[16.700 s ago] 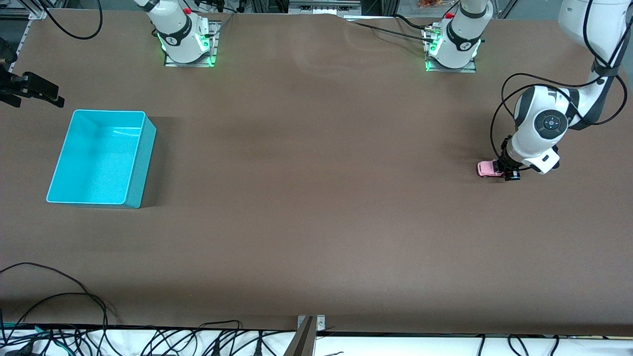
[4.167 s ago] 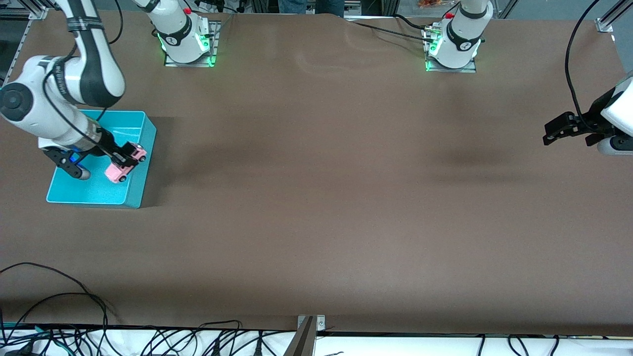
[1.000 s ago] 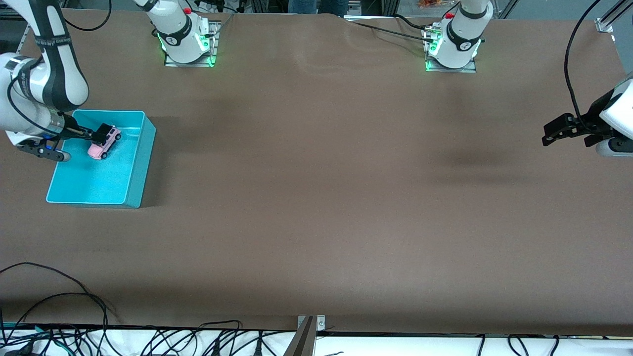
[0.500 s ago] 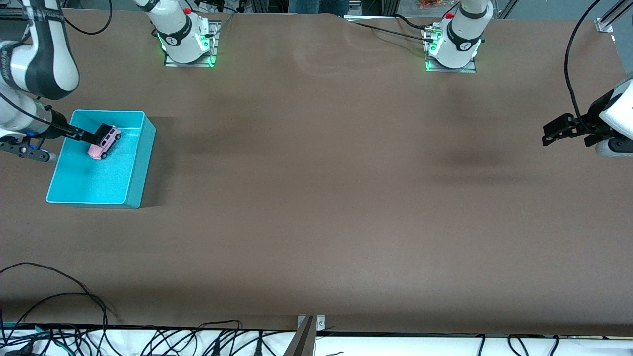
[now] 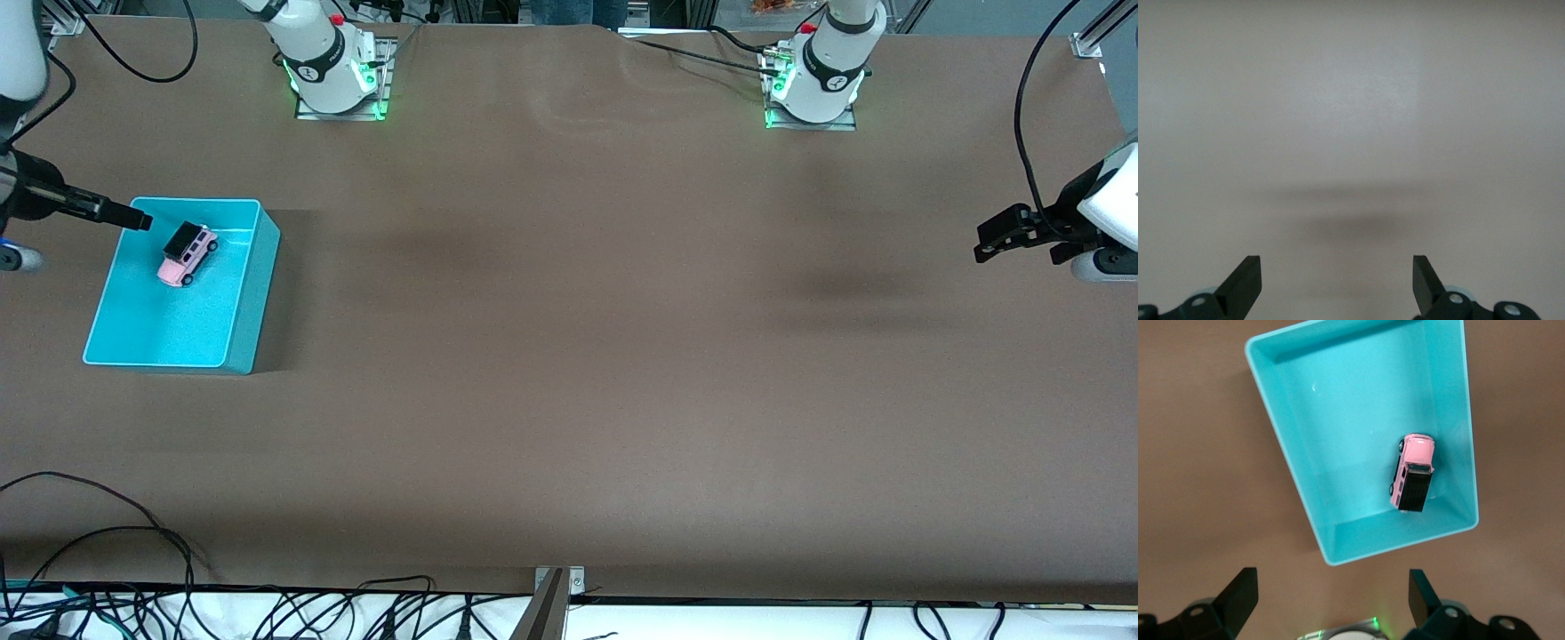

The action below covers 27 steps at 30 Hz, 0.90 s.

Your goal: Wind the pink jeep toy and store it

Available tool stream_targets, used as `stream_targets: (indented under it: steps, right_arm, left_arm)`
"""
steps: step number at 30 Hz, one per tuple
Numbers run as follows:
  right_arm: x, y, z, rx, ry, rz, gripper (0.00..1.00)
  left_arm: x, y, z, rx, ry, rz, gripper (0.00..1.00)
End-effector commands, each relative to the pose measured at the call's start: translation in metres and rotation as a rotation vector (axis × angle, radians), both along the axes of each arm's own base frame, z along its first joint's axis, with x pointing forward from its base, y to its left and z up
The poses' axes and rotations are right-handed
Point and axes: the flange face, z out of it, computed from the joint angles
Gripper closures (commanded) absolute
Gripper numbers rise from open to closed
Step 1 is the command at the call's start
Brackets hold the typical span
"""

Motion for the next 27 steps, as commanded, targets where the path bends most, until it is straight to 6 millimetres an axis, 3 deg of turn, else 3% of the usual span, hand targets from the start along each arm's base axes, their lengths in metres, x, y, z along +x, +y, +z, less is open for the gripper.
stream_targets:
  steps: [1,4,11,27]
  right_arm:
    - [0.009,0.022,0.043,0.06,-0.045,0.012,0.0]
    - [0.012,0.047,0.059,0.064,-0.069,0.055,0.0]
    - [0.012,0.091,0.064,0.054,-0.082,0.081,0.0]
    - [0.013,0.087,0.07,0.03,-0.118,0.108,0.0]
  left_arm:
    - [-0.003,0.002,0.001,-0.016,-0.002,-0.011,0.0]
    - [-0.003,0.002,0.001,-0.016,-0.002,-0.011,0.0]
    - [-0.003,0.002,0.001,-0.015,-0.001,-0.011,0.0]
    - [-0.003,0.002,0.001,-0.016,-0.002,-0.011,0.0]
